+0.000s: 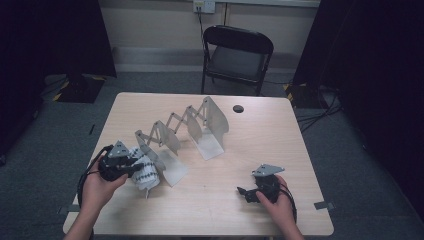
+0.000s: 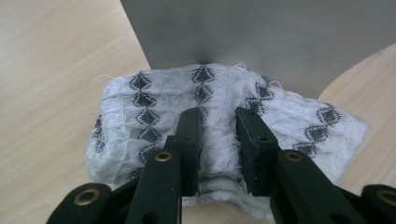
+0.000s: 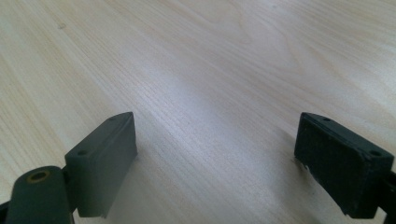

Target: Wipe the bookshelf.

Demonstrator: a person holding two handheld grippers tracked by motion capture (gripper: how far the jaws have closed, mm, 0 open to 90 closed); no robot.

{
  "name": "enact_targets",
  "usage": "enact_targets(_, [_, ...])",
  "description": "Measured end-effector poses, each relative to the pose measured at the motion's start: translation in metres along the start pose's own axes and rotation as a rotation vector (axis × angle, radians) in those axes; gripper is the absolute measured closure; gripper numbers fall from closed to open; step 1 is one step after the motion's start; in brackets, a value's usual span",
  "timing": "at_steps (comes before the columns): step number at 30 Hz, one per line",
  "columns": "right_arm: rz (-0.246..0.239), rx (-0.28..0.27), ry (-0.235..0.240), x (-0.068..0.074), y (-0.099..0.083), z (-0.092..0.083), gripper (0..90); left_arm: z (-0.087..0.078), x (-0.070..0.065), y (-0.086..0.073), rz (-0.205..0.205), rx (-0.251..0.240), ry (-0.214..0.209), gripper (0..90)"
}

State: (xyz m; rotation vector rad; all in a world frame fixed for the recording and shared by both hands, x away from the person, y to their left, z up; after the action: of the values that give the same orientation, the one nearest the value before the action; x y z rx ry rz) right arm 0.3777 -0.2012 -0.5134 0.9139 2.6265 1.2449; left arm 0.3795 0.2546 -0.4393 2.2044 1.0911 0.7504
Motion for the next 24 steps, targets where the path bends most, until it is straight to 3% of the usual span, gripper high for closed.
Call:
enact_targets(7, [0.001,0.002,-0.001,0.0,0.0,0.0,12.3,0.024,-0.018,-0.021,-0.006,0.048,-0.032,70.8])
enact_targets(11, [0.001,0.002,-0.001,0.0,0.0,0.0,12.3,0.03,-0.024,-0.026,-0.008,0.059,-0.04,70.3])
enact_targets(17, [0.001,0.002,-0.001,0.0,0.0,0.0,12.3,0.031,-0.024,-0.029,0.0,0.066,-0.037,70.3])
enact_targets(24, [0.002,0.002,0.0,0.0,0.0,0.0,12.3,0.021,-0.024,-0.027,-0.026,0.063,-0.046,70.3])
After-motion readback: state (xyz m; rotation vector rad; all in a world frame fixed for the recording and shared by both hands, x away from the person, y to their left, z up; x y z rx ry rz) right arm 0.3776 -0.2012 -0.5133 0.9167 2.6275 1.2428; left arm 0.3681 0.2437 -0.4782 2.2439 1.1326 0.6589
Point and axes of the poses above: each handheld gripper's, and its own axes: z roughly forward along the jaws, y roughly out of its top, x roughly to its left, the point moved 2 cm from there along z, roughly forward along the jaws, and after that the axes turned 14 degrees about y, right-handed, at the moved point
